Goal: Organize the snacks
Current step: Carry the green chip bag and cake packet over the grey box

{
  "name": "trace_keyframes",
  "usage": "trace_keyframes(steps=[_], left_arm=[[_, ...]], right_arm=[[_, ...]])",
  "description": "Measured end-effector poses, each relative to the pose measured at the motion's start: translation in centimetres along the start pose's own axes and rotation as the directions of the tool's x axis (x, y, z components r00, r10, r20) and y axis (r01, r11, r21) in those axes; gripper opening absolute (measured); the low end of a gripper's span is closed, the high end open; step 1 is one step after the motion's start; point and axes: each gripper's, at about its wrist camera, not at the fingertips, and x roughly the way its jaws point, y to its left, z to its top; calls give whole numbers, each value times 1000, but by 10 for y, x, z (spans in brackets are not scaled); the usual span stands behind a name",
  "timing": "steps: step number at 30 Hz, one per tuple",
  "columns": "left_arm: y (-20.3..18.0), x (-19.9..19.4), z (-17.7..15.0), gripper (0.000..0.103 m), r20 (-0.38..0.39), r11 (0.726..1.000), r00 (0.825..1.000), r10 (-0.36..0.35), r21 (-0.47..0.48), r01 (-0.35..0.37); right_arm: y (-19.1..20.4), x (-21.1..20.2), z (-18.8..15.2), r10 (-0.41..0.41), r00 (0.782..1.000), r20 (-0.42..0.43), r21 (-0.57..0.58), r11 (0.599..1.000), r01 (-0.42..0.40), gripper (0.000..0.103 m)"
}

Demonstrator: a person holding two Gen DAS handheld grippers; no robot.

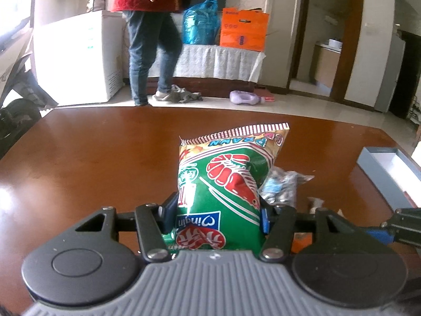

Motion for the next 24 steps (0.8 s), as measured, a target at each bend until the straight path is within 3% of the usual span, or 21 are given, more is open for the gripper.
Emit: trace_keyframes(steps=[24], left_arm=[[-123,6,11,56,12,984,989,-148,105,146]], right_arm=[[-67,-75,-18,-159,984,79,149,978,146,41]])
